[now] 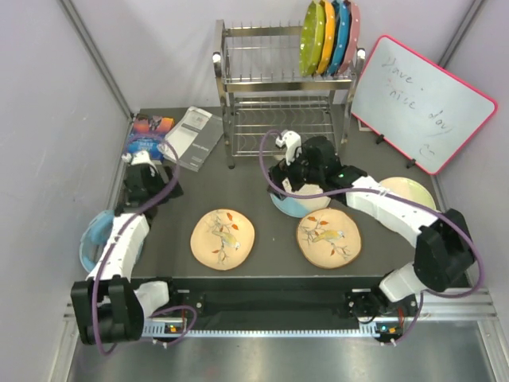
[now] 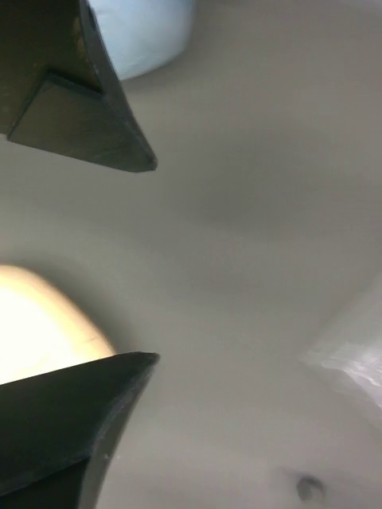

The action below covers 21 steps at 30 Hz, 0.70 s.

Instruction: Load the plates into the dish rack

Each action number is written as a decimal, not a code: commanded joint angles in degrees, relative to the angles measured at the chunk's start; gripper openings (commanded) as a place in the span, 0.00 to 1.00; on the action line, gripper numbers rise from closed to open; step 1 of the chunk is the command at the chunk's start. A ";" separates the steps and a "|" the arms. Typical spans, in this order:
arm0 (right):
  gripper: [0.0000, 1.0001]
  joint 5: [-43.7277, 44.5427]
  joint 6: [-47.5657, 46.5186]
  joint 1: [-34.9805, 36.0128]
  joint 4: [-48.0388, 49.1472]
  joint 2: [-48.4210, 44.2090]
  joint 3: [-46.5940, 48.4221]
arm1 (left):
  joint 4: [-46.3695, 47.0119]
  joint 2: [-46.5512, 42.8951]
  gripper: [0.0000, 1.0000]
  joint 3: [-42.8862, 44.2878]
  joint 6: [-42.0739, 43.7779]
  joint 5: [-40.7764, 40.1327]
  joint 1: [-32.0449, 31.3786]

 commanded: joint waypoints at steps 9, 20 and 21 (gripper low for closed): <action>1.00 15.90 -9.18 -0.93 2.59 -12.51 7.39 | 21.99 2.58 0.99 24.37 20.76 -1.20 -14.33; 1.00 -17.96 7.15 -12.10 -1.64 -11.55 -5.89 | 2.13 -3.85 0.88 -0.41 -12.19 9.44 -8.26; 1.00 -19.36 7.78 -12.19 -1.19 -11.29 -7.73 | 1.69 -2.89 0.87 -1.73 -13.77 8.30 -8.26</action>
